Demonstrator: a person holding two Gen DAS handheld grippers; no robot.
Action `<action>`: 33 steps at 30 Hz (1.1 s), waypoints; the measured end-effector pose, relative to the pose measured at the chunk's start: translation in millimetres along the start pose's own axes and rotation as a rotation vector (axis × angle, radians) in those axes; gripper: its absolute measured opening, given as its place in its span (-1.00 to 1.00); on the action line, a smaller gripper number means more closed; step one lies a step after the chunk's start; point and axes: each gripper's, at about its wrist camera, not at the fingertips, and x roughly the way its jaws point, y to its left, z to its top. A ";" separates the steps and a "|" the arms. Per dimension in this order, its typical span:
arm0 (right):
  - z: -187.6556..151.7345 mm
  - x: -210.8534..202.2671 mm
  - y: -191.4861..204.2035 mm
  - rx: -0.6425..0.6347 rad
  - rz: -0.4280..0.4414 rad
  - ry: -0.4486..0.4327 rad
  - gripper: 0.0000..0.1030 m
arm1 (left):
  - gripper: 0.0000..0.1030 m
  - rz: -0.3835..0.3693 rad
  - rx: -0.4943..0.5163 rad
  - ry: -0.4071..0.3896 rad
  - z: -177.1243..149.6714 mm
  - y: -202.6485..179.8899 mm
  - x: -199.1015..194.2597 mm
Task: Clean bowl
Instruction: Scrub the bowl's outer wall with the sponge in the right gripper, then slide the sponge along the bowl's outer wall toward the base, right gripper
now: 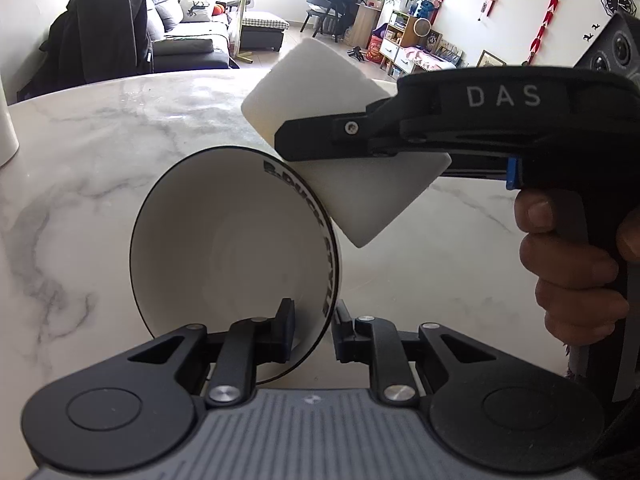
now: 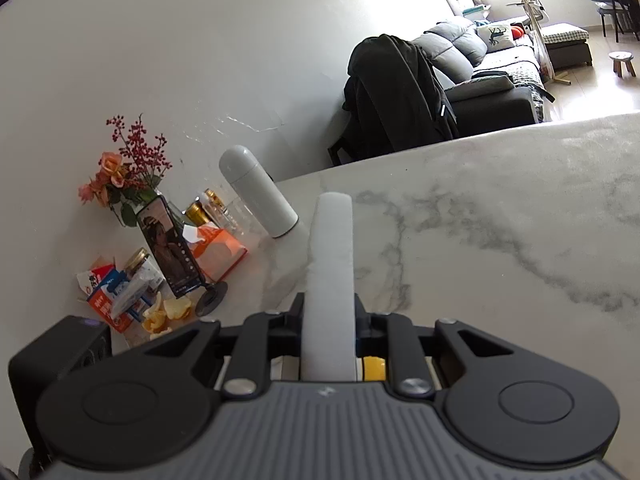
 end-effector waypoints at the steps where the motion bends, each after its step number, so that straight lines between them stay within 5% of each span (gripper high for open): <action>1: -0.9 0.7 -4.6 0.020 0.004 0.000 -0.58 | -0.62 0.001 0.000 0.000 0.1 0.1 0.4; 15: -4.0 2.9 -29.7 0.225 0.142 -0.020 -0.58 | -0.61 0.009 0.002 0.003 1.0 1.8 4.2; 33: -6.5 7.6 -33.7 0.227 0.108 -0.021 -0.58 | -0.58 0.015 0.008 0.008 2.9 2.6 5.4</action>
